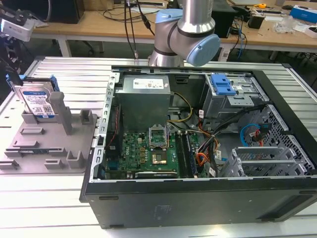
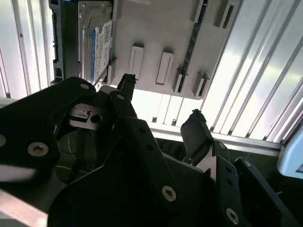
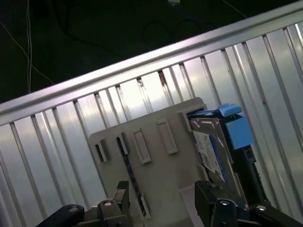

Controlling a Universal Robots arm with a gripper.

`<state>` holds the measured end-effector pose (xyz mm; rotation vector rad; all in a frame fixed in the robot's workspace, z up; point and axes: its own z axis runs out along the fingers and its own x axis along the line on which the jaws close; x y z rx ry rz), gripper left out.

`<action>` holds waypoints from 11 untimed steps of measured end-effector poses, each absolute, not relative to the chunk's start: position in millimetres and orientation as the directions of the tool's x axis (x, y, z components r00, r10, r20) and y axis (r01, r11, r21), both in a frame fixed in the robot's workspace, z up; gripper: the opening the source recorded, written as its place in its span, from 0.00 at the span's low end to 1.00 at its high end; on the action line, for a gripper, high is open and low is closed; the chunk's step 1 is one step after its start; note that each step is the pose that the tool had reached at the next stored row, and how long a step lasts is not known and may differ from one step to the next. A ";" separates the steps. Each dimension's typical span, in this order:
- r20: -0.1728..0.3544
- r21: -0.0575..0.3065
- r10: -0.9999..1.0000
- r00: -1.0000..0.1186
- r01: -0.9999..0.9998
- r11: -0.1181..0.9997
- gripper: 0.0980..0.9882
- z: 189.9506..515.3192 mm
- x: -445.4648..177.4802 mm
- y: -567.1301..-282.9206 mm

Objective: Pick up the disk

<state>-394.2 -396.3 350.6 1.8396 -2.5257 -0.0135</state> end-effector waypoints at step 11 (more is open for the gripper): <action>0.008 0.014 -0.994 -0.109 -0.994 0.109 0.63 350.2 -394.2 -396.2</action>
